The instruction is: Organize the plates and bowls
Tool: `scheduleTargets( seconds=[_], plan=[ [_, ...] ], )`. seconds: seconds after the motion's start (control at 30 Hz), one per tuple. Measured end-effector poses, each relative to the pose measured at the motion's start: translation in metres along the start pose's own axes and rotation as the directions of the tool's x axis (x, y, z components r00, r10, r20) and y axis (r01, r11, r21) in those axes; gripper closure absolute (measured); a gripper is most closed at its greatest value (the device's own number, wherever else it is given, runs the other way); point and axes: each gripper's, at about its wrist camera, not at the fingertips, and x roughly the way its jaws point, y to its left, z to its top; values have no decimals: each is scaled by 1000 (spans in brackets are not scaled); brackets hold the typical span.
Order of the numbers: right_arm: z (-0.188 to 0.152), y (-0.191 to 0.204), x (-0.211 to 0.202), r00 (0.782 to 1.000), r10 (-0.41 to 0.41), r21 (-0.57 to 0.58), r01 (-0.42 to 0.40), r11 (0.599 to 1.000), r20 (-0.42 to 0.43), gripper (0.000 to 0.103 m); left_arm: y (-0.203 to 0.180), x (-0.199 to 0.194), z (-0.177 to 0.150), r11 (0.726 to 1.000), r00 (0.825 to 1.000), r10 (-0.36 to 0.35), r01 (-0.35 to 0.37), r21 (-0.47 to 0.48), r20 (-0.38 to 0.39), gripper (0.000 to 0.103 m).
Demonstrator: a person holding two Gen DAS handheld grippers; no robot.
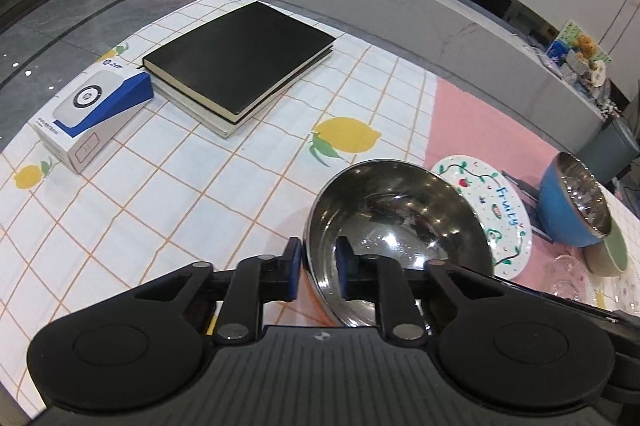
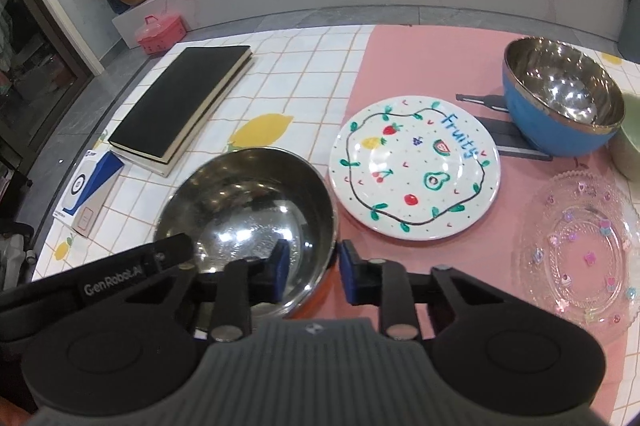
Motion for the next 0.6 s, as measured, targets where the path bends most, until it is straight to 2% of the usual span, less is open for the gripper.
scheduleTargets(
  seconds=[0.07,0.2,0.6],
  plan=[
    [0,-4,0,1000,-2,11,2,1000,0,93,-1,0,0,1000,1000,16,-16,7,-1,91],
    [-1,-10,-5,1000,2,37,-2,999,-9,94,-5,-2,-2,999,1000,25,-25,20,-8,96],
    [-20,-34,-59,999,18,61,-20,998,28,94,-30,-37,-29,999,1000,3,-3,46,2,97]
  ],
)
